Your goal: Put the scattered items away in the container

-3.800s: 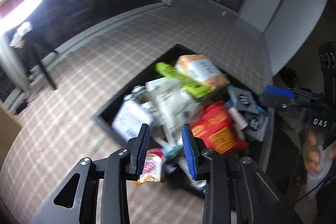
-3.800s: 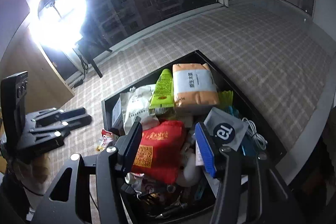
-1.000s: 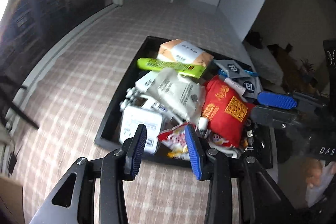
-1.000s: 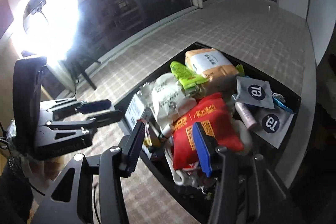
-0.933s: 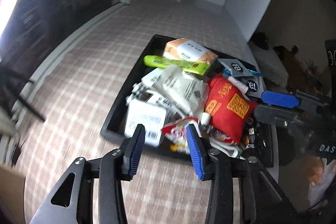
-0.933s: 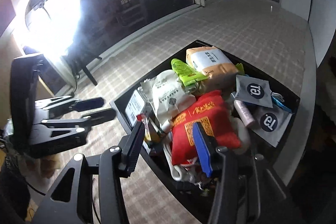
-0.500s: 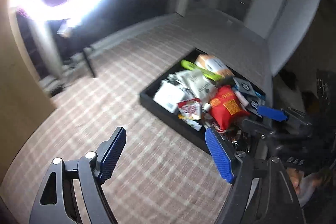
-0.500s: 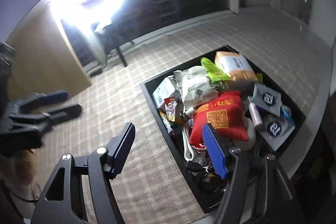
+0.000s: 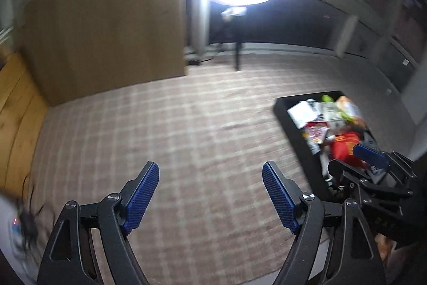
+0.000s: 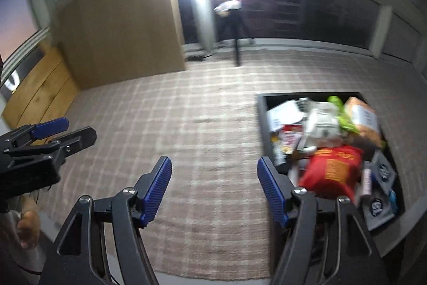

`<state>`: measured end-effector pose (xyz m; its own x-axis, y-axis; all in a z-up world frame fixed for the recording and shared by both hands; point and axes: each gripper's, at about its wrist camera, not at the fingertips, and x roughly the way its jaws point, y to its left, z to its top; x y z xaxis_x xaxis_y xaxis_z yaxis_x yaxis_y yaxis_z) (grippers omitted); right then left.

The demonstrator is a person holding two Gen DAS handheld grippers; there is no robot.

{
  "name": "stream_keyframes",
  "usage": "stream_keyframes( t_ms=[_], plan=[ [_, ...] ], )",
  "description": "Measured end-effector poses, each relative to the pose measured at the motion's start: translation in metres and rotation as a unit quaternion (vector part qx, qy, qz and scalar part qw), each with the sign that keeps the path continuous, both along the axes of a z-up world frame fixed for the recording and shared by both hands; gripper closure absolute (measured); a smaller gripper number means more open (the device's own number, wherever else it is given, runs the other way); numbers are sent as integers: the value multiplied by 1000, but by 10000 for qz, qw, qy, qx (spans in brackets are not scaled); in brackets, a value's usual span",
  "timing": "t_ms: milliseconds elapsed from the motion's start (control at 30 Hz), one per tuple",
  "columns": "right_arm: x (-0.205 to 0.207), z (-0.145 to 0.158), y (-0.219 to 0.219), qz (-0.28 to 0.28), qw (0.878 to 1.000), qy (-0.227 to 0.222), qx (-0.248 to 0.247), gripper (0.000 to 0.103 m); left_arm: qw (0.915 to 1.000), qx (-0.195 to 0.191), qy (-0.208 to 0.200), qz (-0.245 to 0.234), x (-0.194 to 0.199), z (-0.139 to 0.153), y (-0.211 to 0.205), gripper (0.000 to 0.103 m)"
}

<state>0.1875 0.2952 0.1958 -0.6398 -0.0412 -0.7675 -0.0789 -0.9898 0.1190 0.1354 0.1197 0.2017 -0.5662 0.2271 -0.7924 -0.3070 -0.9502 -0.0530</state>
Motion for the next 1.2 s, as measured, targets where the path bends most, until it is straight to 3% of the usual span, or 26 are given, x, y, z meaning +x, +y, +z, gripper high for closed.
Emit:
stream_keyframes(
  t_ms=[233, 833, 1067, 1200],
  plan=[
    [-4, -9, -43, 494, 9988, -13, -74, 37, 9990, -37, -36, 448, 14, -1, -43, 25],
    [-26, -45, -82, 132, 9993, -204, -277, 37, 9991, -118, -312, 250, -17, -31, -76, 24],
    [-48, -64, -95, 171, 9986, -357, -351, 37, 9977, -106, -418, 519, -35, -52, -93, 24],
    [-65, -80, -109, 285, 9982, -440, -300, 37, 9957, -308, -474, 738, -48, -72, -100, 23]
  ],
)
